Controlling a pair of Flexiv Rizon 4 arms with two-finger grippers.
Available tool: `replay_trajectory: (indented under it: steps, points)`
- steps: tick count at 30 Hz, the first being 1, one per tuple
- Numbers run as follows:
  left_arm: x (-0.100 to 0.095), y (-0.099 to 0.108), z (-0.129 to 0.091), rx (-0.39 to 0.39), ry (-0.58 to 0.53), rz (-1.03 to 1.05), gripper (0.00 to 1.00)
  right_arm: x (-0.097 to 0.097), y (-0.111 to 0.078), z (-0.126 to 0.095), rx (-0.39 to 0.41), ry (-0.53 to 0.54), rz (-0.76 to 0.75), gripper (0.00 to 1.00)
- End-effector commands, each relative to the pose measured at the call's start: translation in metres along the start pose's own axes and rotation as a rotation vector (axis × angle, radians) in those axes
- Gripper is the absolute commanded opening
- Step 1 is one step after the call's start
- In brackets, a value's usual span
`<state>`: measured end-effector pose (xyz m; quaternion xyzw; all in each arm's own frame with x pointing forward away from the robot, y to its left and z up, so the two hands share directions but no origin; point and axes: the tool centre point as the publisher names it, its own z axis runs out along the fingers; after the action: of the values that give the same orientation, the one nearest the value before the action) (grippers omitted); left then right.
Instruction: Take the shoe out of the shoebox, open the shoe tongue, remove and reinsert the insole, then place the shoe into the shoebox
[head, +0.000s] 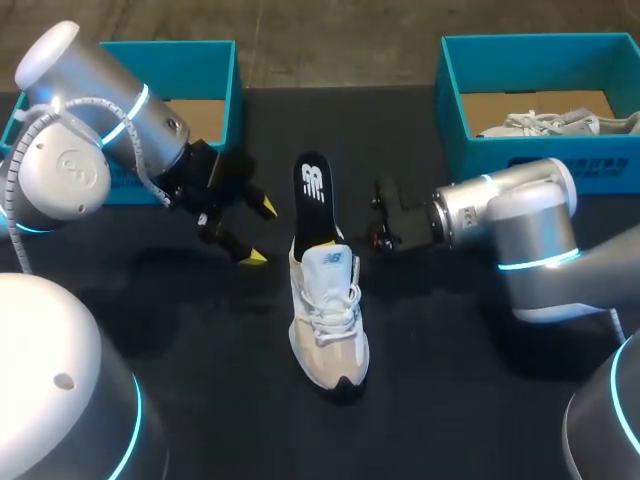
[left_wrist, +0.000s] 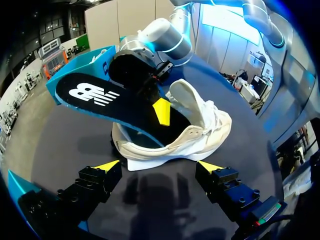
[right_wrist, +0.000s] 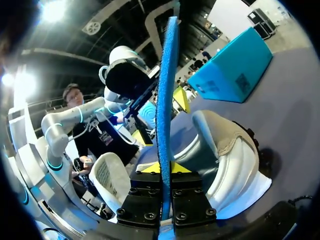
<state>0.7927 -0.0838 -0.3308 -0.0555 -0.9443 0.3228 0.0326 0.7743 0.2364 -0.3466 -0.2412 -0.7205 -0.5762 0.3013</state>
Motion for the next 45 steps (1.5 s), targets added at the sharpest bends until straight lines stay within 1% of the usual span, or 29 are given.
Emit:
replay_trajectory:
  steps: [1,2,3,5,6,11,15,18,21,23,26,30,39,45]
  points:
    - [0.0,0.001,0.0,-0.002,0.0,-0.001,1.0,0.007,0.002,-0.002,-0.004,-0.035,-0.022,0.08]
    - [0.0,0.001,0.0,-0.002,0.0,-0.002,1.0,0.008,0.004,-0.003,-0.004,-0.04,-0.029,0.18]
    - [0.0,0.001,0.0,-0.002,0.0,-0.002,1.0,0.008,0.007,-0.004,-0.003,-0.043,-0.033,0.26]
    - [0.0,0.001,0.0,-0.002,0.0,-0.001,1.0,0.008,0.01,-0.004,-0.002,-0.049,-0.048,0.35]
    - [0.0,0.001,0.0,-0.002,0.0,0.0,1.0,0.008,0.012,-0.005,0.0,-0.049,-0.053,0.36]
    - [0.0,0.001,-0.001,0.0,-0.004,0.003,1.0,0.01,0.024,-0.006,0.003,-0.057,-0.085,0.35]
    - [0.0,0.001,-0.003,-0.003,-0.007,0.002,1.0,0.006,0.032,-0.007,0.008,-0.054,-0.102,0.33]
    - [0.001,0.001,-0.003,-0.004,-0.008,0.001,1.0,0.001,0.036,-0.007,0.019,-0.039,-0.107,0.27]
    - [0.002,0.001,-0.003,-0.005,-0.007,0.004,1.0,-0.004,0.038,-0.006,0.031,-0.012,-0.092,0.16]
    - [0.002,0.0,-0.003,-0.006,-0.005,0.004,1.0,-0.006,0.038,-0.005,0.044,-0.003,-0.08,0.0]
    - [0.004,0.0,-0.002,-0.01,-0.003,0.007,1.0,-0.008,0.034,-0.006,0.054,-0.004,-0.065,0.0]
    - [0.005,0.0,-0.001,-0.01,-0.002,0.008,1.0,-0.009,0.024,-0.007,0.063,0.001,-0.037,0.0]
    - [0.006,0.001,-0.002,-0.016,-0.007,0.004,1.0,0.0,0.001,-0.004,0.079,0.005,0.019,0.0]
    - [0.006,0.001,-0.002,-0.015,-0.007,0.005,1.0,0.001,-0.006,-0.001,0.099,0.011,0.045,0.0]
